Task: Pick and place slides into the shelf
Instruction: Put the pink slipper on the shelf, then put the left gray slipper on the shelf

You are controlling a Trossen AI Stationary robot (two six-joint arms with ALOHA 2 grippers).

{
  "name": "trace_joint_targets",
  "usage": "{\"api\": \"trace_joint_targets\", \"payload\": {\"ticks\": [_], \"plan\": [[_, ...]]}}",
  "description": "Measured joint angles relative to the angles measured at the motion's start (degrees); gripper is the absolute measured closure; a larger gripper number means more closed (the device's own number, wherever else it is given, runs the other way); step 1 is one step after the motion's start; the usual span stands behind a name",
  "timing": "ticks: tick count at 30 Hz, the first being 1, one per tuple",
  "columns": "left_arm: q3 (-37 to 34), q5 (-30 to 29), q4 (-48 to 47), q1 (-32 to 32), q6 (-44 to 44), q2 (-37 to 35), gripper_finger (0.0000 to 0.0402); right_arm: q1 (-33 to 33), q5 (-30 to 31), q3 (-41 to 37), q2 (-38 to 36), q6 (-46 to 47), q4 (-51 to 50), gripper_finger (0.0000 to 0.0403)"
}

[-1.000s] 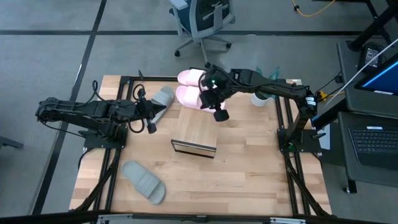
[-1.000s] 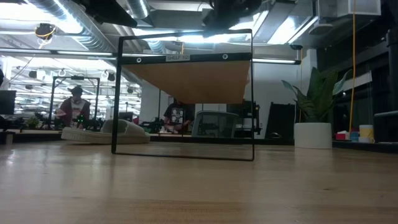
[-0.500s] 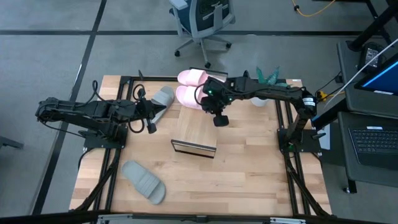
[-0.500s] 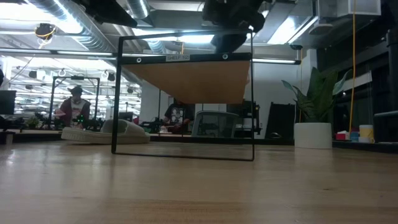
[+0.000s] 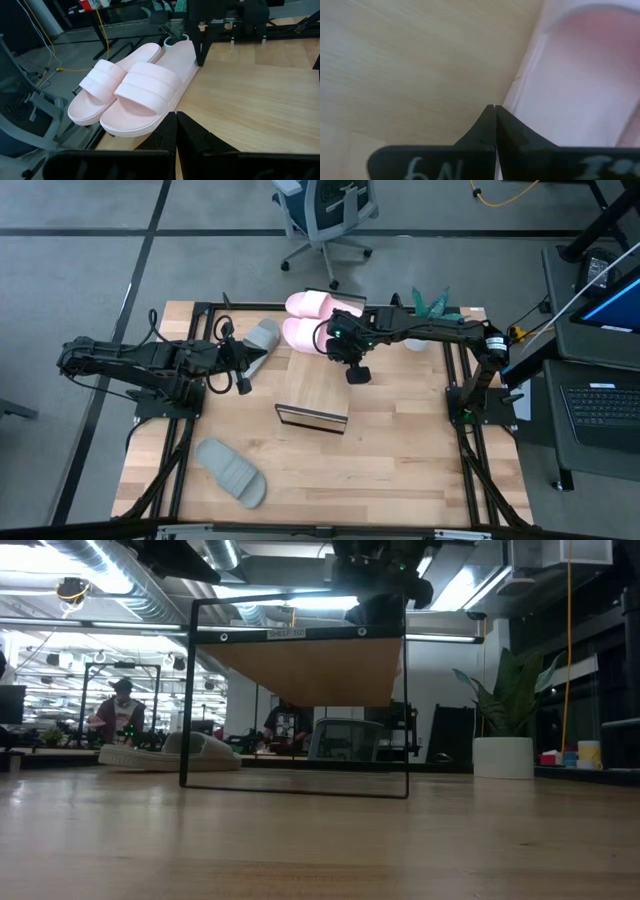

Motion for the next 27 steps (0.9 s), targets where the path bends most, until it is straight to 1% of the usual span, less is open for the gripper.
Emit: {"api": "trace_joint_targets", "payload": {"ticks": [5, 10, 18, 20, 24, 27], "plan": [[0.0, 0.0, 0.0, 0.0, 0.0, 0.0, 0.0401, -0.1, 0.3, 0.0, 0.0, -0.1, -0.5, 0.0403], [0.0, 0.0, 0.0, 0.0, 0.0, 0.0, 0.0401, 0.0, 5.8, 0.0, 0.0, -0.2, 1.7, 0.0403], [0.0, 0.0, 0.0, 0.0, 0.0, 0.0, 0.0401, 0.0, 5.9, 0.0, 0.0, -0.3, 2.3, 0.0403], [0.0, 0.0, 0.0, 0.0, 0.0, 0.0, 0.0401, 0.0, 4.8, 0.0, 0.0, -0.3, 2.3, 0.0403], [0.0, 0.2, 0.0, 0.0, 0.0, 0.0, 0.0401, 0.0, -2.1, 1.3, 0.0, -0.5, 2.5, 0.0403], [0.0, 0.6, 0.0, 0.0, 0.0, 0.0, 0.0401, 0.0, -4.4, 3.7, 0.0, -0.5, 2.7, 0.0403]]}}
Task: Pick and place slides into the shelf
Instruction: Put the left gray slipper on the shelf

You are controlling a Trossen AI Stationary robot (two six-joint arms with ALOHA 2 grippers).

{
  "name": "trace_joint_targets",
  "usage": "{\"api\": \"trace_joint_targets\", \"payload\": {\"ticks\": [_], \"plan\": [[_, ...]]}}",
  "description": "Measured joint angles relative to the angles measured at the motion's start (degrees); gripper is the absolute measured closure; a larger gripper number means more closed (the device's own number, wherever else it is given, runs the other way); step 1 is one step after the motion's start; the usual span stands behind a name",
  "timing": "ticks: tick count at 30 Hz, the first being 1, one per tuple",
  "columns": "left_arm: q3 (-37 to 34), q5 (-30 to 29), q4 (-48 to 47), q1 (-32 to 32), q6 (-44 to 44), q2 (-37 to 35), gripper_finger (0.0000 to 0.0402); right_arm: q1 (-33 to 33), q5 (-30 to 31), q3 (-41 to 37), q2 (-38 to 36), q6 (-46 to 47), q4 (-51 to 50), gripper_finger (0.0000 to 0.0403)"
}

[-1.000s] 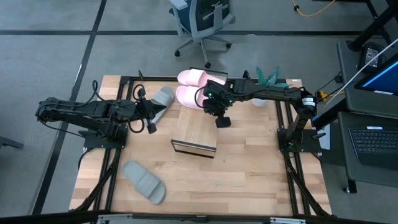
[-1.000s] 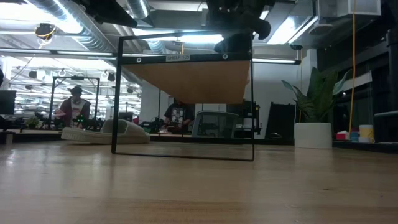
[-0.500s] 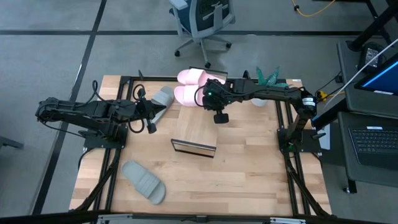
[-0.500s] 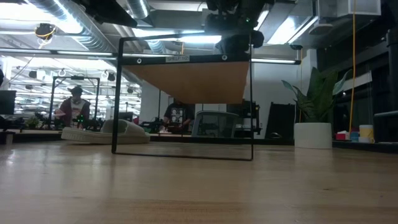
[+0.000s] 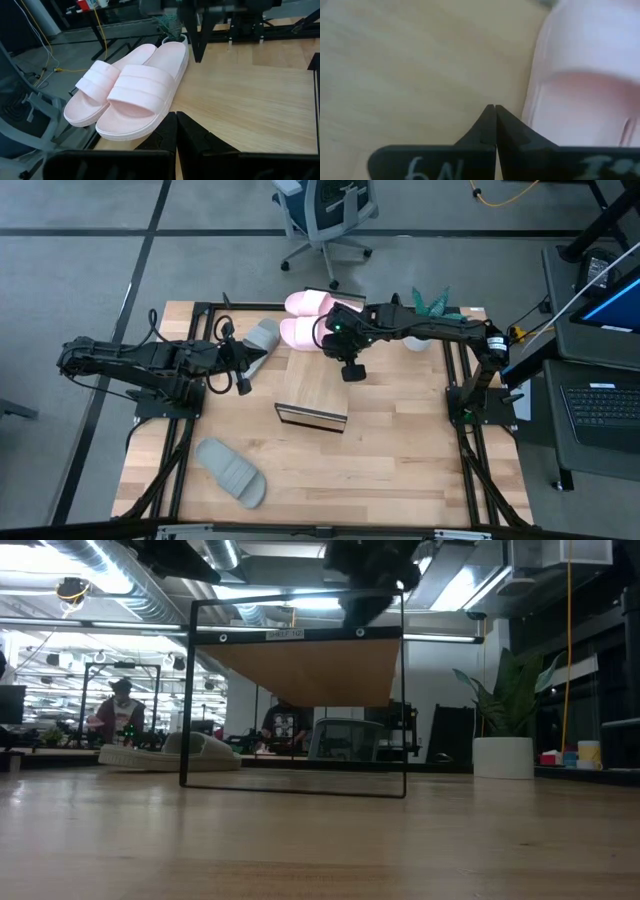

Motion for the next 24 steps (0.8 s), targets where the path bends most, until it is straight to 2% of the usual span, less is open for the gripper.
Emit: {"api": "trace_joint_targets", "payload": {"ticks": [8, 18, 24], "plan": [[0.0, 0.0, 0.0, 0.0, -0.2, 0.0, 0.0401, 0.0, -0.2, 8.9, 0.0, -2.7, 1.1, 0.0403], [0.0, 0.1, 3.7, 0.0, 0.0, -1.1, 0.0401, -0.3, 3.9, 26.8, -0.2, -4.2, 0.7, 0.0403], [0.0, 4.6, 8.0, 0.0, 0.0, -4.3, 0.0401, -2.1, 3.4, 30.0, -0.3, -2.5, -1.9, 0.0403]]}}
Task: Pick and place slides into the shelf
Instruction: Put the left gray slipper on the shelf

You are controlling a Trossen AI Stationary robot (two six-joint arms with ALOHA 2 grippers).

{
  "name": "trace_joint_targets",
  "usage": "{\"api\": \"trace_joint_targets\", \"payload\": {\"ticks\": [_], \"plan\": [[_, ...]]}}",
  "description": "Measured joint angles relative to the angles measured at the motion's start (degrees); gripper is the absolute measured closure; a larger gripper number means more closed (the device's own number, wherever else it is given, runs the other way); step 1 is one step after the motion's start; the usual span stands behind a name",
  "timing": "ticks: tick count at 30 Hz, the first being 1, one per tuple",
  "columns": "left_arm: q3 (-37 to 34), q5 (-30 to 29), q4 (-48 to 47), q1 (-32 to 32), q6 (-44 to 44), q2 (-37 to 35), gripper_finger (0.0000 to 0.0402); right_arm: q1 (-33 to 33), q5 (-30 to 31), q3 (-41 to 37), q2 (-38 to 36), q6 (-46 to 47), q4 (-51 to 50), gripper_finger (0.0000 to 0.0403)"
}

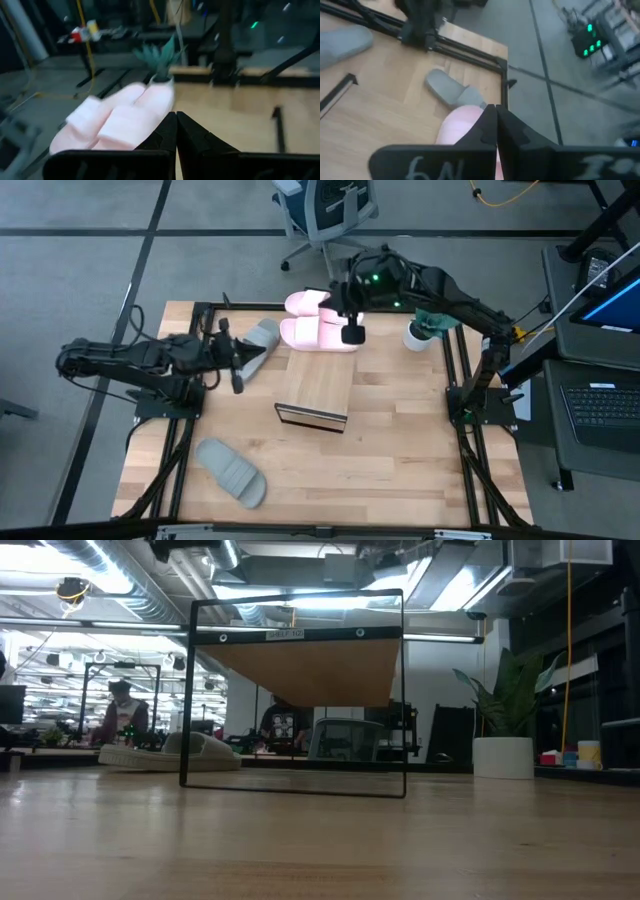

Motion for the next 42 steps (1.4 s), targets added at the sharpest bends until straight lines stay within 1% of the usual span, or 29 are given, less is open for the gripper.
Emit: {"api": "trace_joint_targets", "payload": {"ticks": [4, 9, 11, 15, 17, 20, 23, 28, 31, 33, 37, 42], "plan": [[0.0, 1.6, 0.8, 0.0, 3.0, -2.8, 0.0401, -1.4, -1.9, -0.1, -0.1, 2.8, -1.6, 0.0403], [0.0, 1.8, -0.1, 0.0, 7.3, -5.2, 0.0401, -1.6, -2.2, -3.8, -0.2, 4.7, -0.4, 0.0403], [0.0, 1.8, -0.7, 0.0, 8.2, -5.9, 0.0401, -1.6, -2.3, -6.4, -0.2, 6.0, 1.5, 0.0403], [0.0, 1.8, -1.0, 0.0, 8.5, -7.4, 0.0401, -1.1, -2.3, -14.1, -0.8, 9.0, 10.4, 0.0403], [0.0, 1.8, -1.1, 0.0, 8.5, -8.3, 0.0401, -0.4, -2.2, -18.3, -2.4, 10.7, 15.8, 0.0403], [0.0, 2.0, -2.0, 0.0, 8.7, -9.2, 0.0401, 1.1, -2.9, -26.0, -6.0, 13.2, 24.9, 0.0403], [0.0, 2.1, -3.8, 0.0, 8.9, -9.9, 0.0401, 1.9, -3.4, -34.6, -9.8, 16.0, 31.7, 0.0403], [0.0, 2.2, -4.2, 0.4, 9.3, -9.7, 0.0402, 2.7, -3.2, -44.9, -18.4, 18.2, 40.3, 0.0401], [0.2, 2.7, -5.1, 2.1, 10.4, -8.0, 0.0402, 2.9, -3.4, -49.4, -22.2, 19.4, 43.9, 0.0401], [1.9, 3.5, -8.8, 3.5, 10.3, -5.9, 0.0402, 2.8, -3.3, -51.5, -24.6, 19.5, 45.4, 0.0401], [8.1, 4.6, -15.1, 7.0, 10.3, -0.8, 0.0402, 2.8, -3.2, -53.7, -27.8, 19.5, 45.8, 0.04], [17.4, 5.9, -27.8, 11.2, 10.5, 6.0, 0.0402, 2.6, -3.3, -56.9, -30.4, 17.8, 44.8, 0.0399]]}}
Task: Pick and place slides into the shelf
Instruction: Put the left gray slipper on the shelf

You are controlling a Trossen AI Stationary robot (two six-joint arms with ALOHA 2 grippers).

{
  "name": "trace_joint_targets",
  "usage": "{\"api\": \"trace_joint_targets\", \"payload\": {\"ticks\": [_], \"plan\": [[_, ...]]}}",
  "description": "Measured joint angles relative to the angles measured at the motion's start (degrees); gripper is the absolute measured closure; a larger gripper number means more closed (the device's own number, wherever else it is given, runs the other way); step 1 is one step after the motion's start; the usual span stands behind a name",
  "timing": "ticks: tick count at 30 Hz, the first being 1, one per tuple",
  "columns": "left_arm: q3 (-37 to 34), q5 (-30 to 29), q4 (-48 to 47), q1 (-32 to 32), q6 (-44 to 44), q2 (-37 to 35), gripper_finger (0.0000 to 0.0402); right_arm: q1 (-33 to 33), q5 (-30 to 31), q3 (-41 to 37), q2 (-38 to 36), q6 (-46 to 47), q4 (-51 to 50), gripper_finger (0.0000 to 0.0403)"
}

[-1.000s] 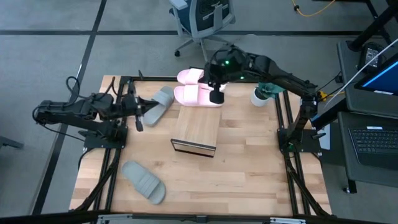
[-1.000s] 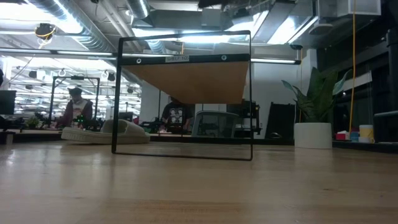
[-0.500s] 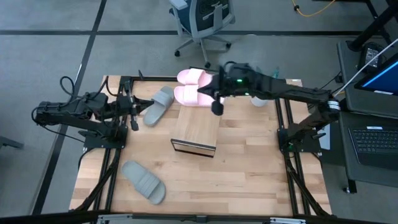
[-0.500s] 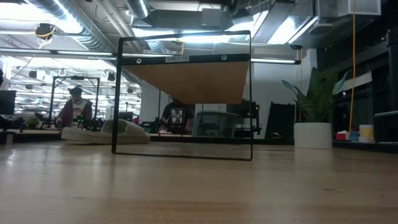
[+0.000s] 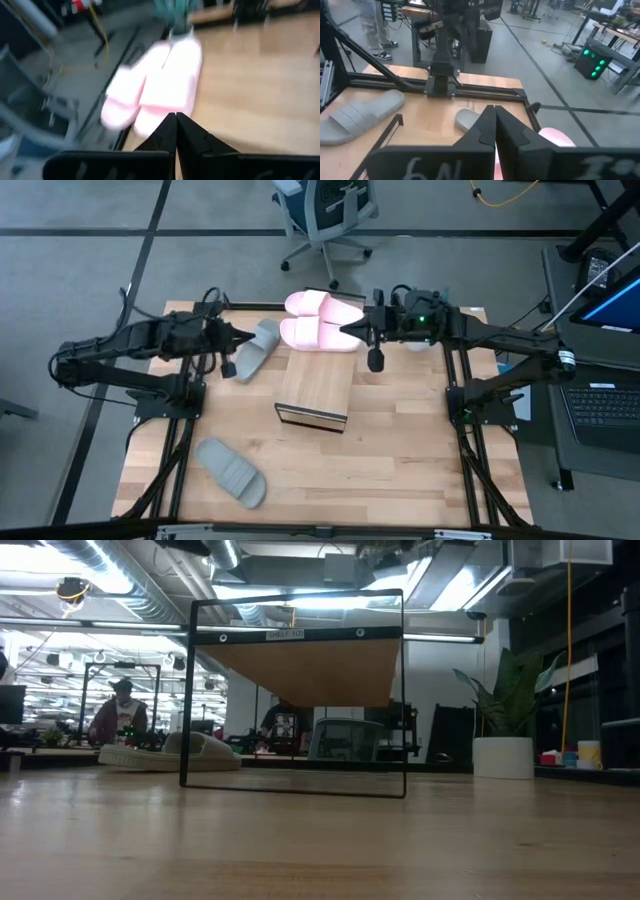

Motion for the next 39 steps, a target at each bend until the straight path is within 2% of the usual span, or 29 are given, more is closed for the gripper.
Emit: {"api": "trace_joint_targets", "payload": {"ticks": [3, 6, 9, 12, 18, 24, 29, 32, 36, 39], "plan": [[4.0, 0.0, -6.5, 2.5, 0.9, 3.5, 0.0402, -1.4, 0.0, -3.8, -2.0, 1.3, 1.9, 0.0399], [5.7, 0.1, -10.4, 4.9, 2.9, 6.3, 0.0402, -2.7, -0.5, -10.0, -4.5, 1.6, 8.5, 0.0399], [6.1, 2.4, -10.6, 7.3, 3.9, 8.5, 0.0402, -4.0, -2.0, -15.8, -7.3, 1.6, 15.4, 0.0399], [6.1, 4.5, -10.6, 9.6, 4.5, 10.1, 0.0402, -5.2, -2.0, -19.6, -9.8, 1.9, 17.3, 0.0399], [6.1, 4.6, -14.0, 11.6, 4.5, 12.0, 0.0402, -7.1, -1.9, -21.6, -12.9, 3.0, 17.7, 0.0399], [6.1, 5.2, -17.1, 10.6, 4.4, 12.1, 0.0402, -8.4, -1.9, -21.7, -13.4, 2.8, 17.5, 0.0399], [6.1, 11.5, -18.0, 9.3, 2.3, 12.1, 0.0402, -9.3, -1.9, -21.7, -13.4, 2.8, 17.2, 0.0399], [6.1, 15.9, -21.4, 9.1, -3.5, 12.1, 0.0402, -9.4, -1.9, -21.7, -13.4, 2.8, 17.2, 0.0399], [6.1, 27.4, -26.7, 9.5, -12.0, 11.5, 0.0402, -9.3, -2.0, -21.7, -13.4, 3.3, 17.1, 0.0399], [6.1, 34.4, -27.3, 9.5, -17.7, 10.1, 0.0402, -9.3, -2.0, -21.7, -13.4, 4.7, 17.1, 0.0399]]}}
